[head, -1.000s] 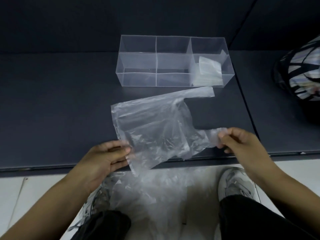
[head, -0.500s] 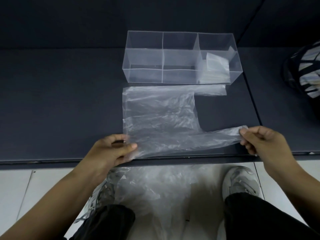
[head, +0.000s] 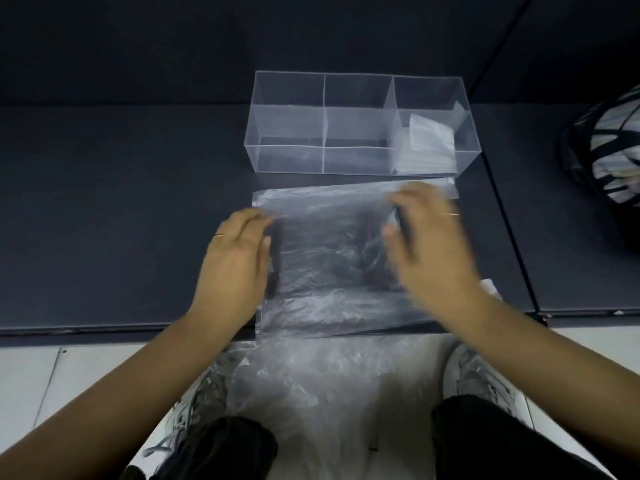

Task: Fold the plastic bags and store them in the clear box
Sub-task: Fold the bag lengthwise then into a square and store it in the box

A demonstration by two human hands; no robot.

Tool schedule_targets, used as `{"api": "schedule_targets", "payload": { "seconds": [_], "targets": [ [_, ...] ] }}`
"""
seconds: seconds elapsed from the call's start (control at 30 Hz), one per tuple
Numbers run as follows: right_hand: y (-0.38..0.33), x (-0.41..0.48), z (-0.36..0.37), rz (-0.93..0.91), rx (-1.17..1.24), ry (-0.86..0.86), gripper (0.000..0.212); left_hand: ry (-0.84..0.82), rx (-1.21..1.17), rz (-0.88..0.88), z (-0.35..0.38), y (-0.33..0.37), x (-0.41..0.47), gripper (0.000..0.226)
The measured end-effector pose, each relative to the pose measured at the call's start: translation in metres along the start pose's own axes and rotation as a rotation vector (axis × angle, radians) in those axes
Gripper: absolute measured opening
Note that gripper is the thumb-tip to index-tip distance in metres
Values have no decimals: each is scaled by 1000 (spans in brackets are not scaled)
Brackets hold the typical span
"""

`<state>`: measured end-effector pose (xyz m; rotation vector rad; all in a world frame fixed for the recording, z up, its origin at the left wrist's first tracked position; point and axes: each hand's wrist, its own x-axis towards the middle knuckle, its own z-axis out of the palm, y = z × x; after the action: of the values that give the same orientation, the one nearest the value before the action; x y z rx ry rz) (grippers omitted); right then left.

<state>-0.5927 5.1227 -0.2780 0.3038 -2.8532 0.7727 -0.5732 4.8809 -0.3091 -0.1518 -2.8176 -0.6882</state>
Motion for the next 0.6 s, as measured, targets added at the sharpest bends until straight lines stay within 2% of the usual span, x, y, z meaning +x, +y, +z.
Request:
{"api": "schedule_targets", "payload": {
  "seconds": [0.1, 0.17, 0.23, 0.4, 0.53, 0.6],
  "targets": [
    [-44, 22, 54, -208, 58, -282, 50, -200, 103, 40, 24, -8, 23, 50],
    [-42, 35, 80, -231, -74, -366, 57, -331, 260, 54, 35, -21, 30, 65],
    [-19, 44, 90, -176, -201, -414, 64, -388, 334, 63, 42, -31, 32, 77],
    [64, 29, 59, 50, -388, -311, 72, -412, 391, 70, 47, -40, 33, 83],
    [104, 12, 21, 308, -444, -172, 64, -410, 405, 51, 36, -30, 31, 83],
    [89, 5, 18, 276, -433, -97, 59, -309, 332, 115, 29, -15, 17, 75]
  ]
}}
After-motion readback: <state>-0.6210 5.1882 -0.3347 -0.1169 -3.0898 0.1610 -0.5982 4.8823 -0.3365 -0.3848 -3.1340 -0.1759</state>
